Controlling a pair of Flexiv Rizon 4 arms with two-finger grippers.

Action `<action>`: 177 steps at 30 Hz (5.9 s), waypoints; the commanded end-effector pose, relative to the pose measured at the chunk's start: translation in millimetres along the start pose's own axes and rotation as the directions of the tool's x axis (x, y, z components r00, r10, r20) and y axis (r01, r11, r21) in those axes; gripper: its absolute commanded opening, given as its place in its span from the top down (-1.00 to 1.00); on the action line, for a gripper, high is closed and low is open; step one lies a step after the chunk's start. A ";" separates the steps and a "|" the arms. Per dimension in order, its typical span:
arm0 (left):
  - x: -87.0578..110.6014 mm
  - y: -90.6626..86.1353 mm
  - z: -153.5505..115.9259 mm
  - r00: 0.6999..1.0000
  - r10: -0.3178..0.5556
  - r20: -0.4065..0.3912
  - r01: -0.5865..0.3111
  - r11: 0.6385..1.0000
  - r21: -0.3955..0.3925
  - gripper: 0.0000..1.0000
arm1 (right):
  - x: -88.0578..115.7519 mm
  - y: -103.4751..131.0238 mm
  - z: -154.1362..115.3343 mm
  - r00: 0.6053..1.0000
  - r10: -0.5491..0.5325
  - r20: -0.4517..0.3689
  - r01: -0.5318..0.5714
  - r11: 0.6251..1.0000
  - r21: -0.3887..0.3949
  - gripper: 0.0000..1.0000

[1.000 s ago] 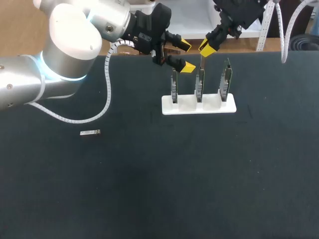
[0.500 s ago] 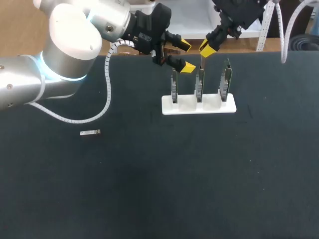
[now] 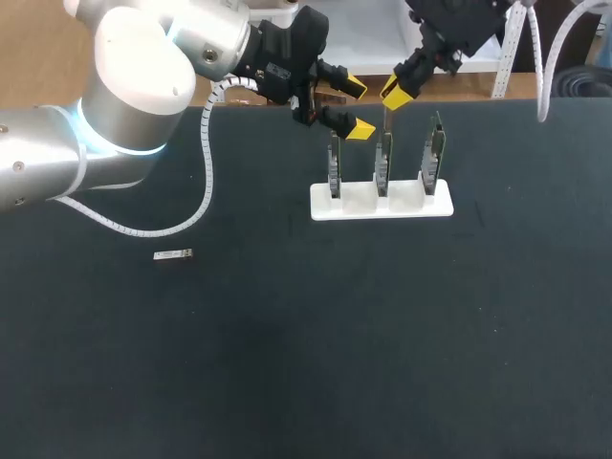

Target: Pick up the optical module with the left hand, and insert it into the network port with the right hand.

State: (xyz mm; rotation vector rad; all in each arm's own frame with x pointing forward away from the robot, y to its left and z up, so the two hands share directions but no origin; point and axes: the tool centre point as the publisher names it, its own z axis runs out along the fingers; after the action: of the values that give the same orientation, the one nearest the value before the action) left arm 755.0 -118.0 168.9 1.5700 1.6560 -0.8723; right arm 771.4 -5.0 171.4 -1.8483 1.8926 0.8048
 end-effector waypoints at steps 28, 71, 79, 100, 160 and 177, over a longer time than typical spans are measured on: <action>-1.0 1.6 0.2 1.000 -0.002 -0.006 0.002 1.000 0.004 -1.00 | 0.7 -0.1 -0.3 1.000 -0.008 -0.012 0.008 1.000 0.001 1.00; -1.0 1.6 0.2 1.000 -0.002 -0.006 0.002 1.000 0.004 -1.00 | -1.1 1.0 -0.7 0.999 -0.019 -0.034 0.020 1.000 0.014 1.00; -1.0 1.6 0.2 1.000 -0.002 -0.006 0.002 1.000 0.004 -1.00 | -0.2 1.0 1.1 0.999 -0.018 -0.033 0.019 1.000 0.009 1.00; -1.0 1.6 0.2 1.000 -0.002 -0.006 0.002 1.000 0.004 -1.00 | 2.3 -0.5 3.7 0.999 -0.019 -0.045 0.019 1.000 0.008 1.00; -1.0 1.6 0.2 1.000 -0.002 -0.006 0.002 1.000 0.004 -1.00 | 12.6 11.6 -19.2 0.992 0.036 0.121 -0.050 0.992 0.119 -1.00; -1.0 1.6 0.2 1.000 -0.002 -0.006 0.002 1.000 0.004 -1.00 | 15.8 7.3 -20.0 0.992 0.023 0.120 -0.038 0.991 0.126 1.00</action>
State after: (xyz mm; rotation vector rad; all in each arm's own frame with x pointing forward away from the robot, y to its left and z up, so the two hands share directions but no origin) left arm 755.1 -118.0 168.9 1.5701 1.6559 -0.8724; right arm 765.6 -30.1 177.4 -1.6612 1.8572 0.7688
